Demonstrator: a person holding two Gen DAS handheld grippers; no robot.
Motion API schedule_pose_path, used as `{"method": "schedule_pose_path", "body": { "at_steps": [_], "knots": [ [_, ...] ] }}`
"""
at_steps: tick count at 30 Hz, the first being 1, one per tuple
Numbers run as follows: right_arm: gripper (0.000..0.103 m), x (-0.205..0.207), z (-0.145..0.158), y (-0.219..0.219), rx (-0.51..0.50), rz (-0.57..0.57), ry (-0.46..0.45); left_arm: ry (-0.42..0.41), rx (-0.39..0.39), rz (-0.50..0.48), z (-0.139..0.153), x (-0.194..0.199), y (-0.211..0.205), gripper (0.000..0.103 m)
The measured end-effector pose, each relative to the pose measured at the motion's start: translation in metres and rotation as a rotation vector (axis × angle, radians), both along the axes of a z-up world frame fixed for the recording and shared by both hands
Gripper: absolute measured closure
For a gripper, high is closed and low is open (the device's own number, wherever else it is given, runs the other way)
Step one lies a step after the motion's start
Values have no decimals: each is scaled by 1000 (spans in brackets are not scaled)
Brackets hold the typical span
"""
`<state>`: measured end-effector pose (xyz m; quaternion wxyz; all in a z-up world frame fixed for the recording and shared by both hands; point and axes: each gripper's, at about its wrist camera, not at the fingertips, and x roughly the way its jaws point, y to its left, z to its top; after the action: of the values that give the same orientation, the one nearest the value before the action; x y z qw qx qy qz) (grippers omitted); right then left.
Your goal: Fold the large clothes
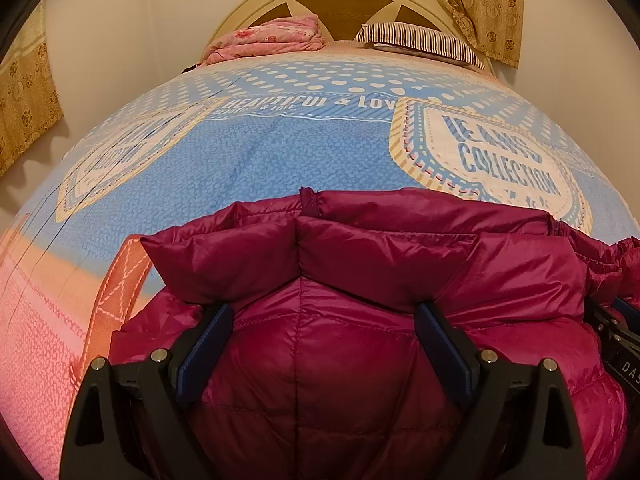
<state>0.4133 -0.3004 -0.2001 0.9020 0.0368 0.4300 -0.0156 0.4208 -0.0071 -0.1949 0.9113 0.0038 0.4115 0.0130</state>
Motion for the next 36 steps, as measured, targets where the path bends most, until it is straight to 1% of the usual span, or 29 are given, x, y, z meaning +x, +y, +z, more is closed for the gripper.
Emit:
{"method": "schedule_pose_path", "body": {
  "at_steps": [8,10,12,13,16,17,19,21,22,24,25,27,30,36],
  "knots": [
    [27,2,-1,3,-21,3,7,4,12,2,-2,1,-1,9],
    [27,2,-1,3,-26,3,8,19,19,1,-1,3,-2,9],
    [27,3,0,4,-36,4,14,37,29,1,6,2,-2,9],
    [28,3,1,4,-38,9,17,34,32,10,13,-4,-1,9],
    [28,-8,16,5,-34,7,19,-27,-2,8,35,-28,0,9],
    [27,-16,25,7,-21,5,4,-62,6,5,43,-38,-1,9],
    [26,-32,42,16,0,23,-49,-105,28,5,49,-53,-5,9],
    [21,-44,51,32,-6,55,-90,-89,55,-10,42,-54,-11,9],
    [21,-47,51,41,-10,74,-92,-66,78,-5,34,-51,-13,9],
    [21,-45,41,56,-32,99,-66,-18,109,6,17,-44,-13,9],
    [21,-42,35,61,-41,106,-53,-13,108,8,14,-43,-13,9],
    [21,-38,21,62,-47,95,-23,-30,89,10,10,-45,-9,9],
    [21,-35,11,62,-66,91,-13,-33,73,23,4,-43,-8,7],
    [18,-31,3,67,-104,90,-1,-27,100,34,0,-43,-13,6]
  ]
}}
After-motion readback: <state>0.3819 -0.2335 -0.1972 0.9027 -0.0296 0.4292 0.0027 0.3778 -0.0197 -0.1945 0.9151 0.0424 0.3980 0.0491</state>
